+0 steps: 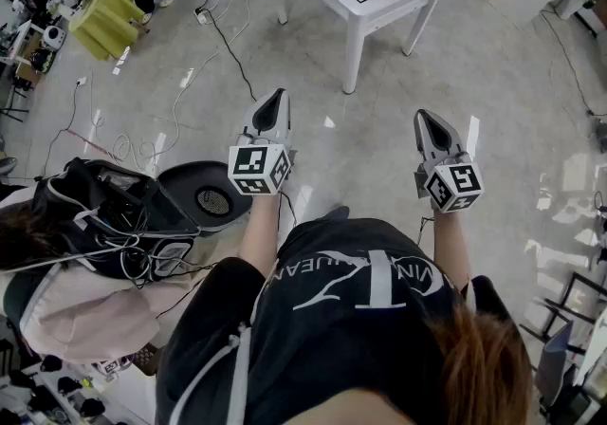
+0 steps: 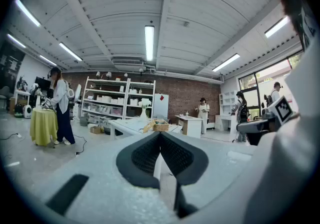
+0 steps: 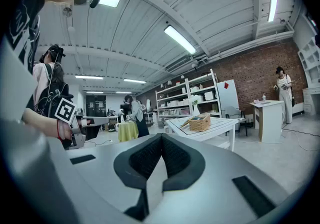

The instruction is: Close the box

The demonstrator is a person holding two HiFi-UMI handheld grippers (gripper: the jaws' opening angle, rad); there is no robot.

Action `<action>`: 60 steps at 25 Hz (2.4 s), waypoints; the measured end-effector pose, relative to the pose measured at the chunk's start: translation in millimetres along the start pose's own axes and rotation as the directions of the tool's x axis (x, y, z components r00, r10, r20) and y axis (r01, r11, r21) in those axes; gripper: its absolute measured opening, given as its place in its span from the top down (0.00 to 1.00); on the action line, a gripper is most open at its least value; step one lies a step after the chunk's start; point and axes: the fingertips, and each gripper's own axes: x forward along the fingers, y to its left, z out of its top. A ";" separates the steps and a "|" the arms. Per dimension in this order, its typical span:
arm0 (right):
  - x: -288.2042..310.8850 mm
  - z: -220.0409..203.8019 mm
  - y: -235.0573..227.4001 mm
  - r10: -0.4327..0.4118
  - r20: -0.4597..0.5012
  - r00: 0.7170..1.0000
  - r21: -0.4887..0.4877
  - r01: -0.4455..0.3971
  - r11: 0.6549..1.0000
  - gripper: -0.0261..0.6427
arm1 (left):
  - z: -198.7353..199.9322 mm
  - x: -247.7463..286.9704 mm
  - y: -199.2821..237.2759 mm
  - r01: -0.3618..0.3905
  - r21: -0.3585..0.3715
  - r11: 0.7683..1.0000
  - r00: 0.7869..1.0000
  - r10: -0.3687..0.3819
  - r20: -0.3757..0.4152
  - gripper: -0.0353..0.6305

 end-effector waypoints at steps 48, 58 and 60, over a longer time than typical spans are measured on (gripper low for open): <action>120.6 -23.1 -71.8 0.047 -0.101 0.994 0.045 -0.042 0.998 0.97 | -40.0 111.2 55.8 -0.089 -0.101 0.991 0.987 0.075 -0.141 0.66; 197.3 -9.4 -142.7 0.069 -0.140 0.988 0.030 -0.066 0.997 0.97 | -28.2 222.2 68.3 -0.103 -0.126 0.987 0.985 0.083 -0.154 0.66; 211.4 -4.8 -156.0 0.074 -0.139 0.987 0.033 -0.070 0.997 0.97 | -24.2 242.6 70.1 -0.103 -0.124 0.987 0.984 0.084 -0.155 0.66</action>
